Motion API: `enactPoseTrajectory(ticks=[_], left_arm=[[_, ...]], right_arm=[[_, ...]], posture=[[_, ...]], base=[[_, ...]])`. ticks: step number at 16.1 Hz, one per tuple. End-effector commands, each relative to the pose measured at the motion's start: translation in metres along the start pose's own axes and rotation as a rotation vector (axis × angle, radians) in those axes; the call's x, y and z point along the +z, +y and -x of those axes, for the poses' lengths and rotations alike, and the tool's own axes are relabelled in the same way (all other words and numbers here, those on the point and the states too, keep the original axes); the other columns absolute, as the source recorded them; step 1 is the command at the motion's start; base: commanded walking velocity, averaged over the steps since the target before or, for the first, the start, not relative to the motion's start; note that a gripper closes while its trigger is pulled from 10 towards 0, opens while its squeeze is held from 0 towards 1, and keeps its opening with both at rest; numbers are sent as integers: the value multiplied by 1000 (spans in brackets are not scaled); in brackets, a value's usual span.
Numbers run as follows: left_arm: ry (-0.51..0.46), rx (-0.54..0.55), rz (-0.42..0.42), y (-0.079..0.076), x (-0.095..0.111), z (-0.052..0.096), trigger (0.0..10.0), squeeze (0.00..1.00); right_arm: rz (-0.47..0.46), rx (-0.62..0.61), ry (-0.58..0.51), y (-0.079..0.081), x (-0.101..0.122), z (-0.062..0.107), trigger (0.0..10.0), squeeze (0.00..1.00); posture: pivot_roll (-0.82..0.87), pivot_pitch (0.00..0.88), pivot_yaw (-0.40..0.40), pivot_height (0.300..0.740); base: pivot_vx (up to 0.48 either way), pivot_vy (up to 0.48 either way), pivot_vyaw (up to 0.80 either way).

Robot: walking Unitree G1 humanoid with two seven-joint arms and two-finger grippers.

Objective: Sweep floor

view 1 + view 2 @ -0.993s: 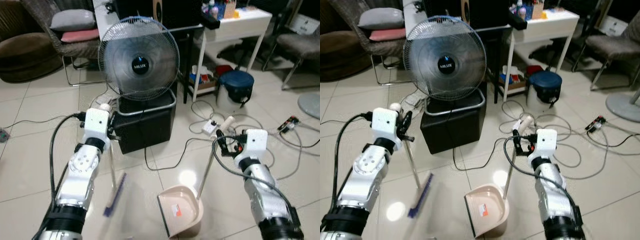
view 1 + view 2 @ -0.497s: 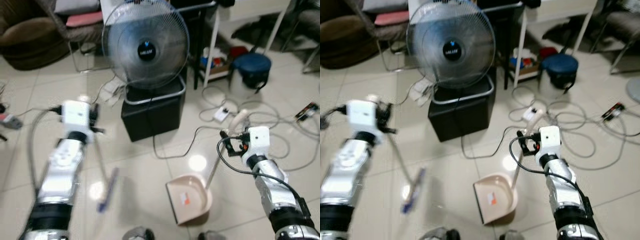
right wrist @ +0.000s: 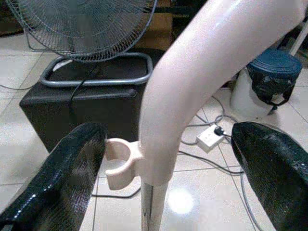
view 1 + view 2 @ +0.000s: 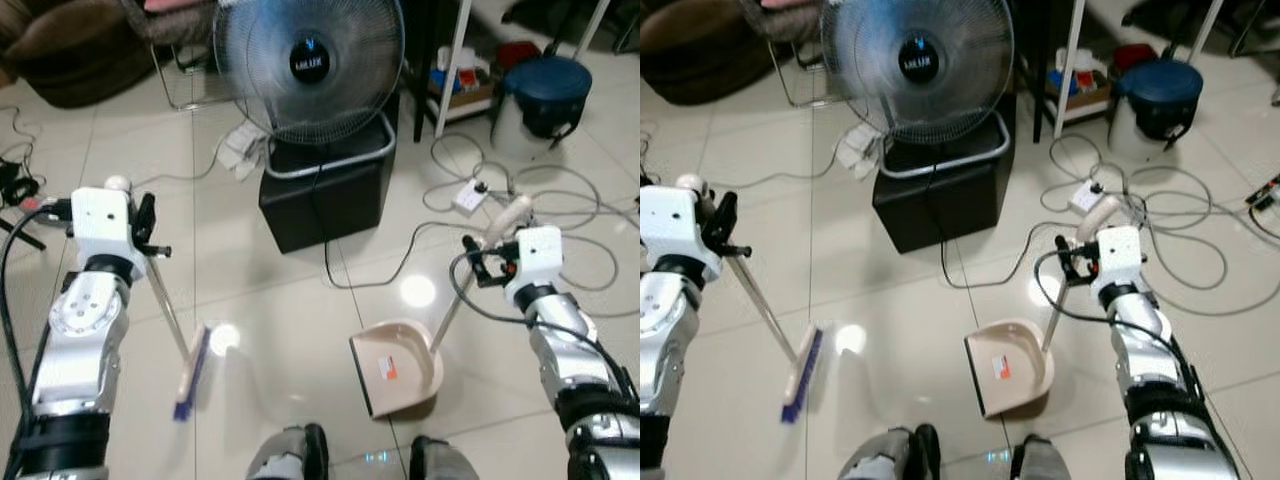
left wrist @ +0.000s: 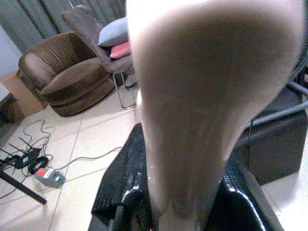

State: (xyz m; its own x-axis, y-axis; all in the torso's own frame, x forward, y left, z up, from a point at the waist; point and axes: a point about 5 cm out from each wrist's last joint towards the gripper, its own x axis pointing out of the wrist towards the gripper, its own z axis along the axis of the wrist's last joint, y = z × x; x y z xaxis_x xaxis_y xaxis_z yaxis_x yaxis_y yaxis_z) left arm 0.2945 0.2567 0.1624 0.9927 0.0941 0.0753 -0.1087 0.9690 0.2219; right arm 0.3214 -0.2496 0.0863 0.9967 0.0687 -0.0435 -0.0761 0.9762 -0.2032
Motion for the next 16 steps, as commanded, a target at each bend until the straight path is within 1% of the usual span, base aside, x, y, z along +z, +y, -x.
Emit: enactPoseTrajectory(ticks=[1, 2, 3, 4, 5, 8, 14, 16], left_arm=[[-28, 57, -50, 22, 10, 6, 10000, 0], [-26, 60, -54, 24, 11, 7, 10000, 0], [-23, 68, -62, 28, 13, 8, 10000, 0], [-23, 70, -65, 30, 14, 9, 10000, 0], [-24, 71, -66, 31, 17, 10, 10000, 0], [-18, 62, -67, 31, 19, 14, 10000, 0], [-1, 41, -85, 34, 21, 16, 10000, 0], [0, 37, -88, 34, 22, 15, 10000, 0]], right_arm=[[3, 36, -2, 2, -1, -1, 10000, 0], [0, 59, -5, 4, -1, -2, 10000, 0], [15, 105, -19, 7, 2, -4, 10000, 0], [28, 115, -25, 8, 4, -5, 10000, 0], [47, 115, -37, 6, 8, -9, 10000, 0], [65, 113, -56, 3, 14, -12, 10000, 0], [75, 70, -36, -12, 18, -15, 10000, 0], [75, 64, -35, -15, 21, -16, 10000, 0]], posture=[[179, 246, 194, 740], [187, 249, 197, 740], [196, 252, 199, 740], [202, 254, 200, 740], [208, 256, 200, 740], [220, 268, 202, 740], [243, 280, 223, 740], [245, 284, 226, 740]], base=[[0, 0, 0], [0, 0, 0], [0, 0, 0], [0, 0, 0], [0, 0, 0], [0, 0, 0], [0, 0, 0], [0, 0, 0]])
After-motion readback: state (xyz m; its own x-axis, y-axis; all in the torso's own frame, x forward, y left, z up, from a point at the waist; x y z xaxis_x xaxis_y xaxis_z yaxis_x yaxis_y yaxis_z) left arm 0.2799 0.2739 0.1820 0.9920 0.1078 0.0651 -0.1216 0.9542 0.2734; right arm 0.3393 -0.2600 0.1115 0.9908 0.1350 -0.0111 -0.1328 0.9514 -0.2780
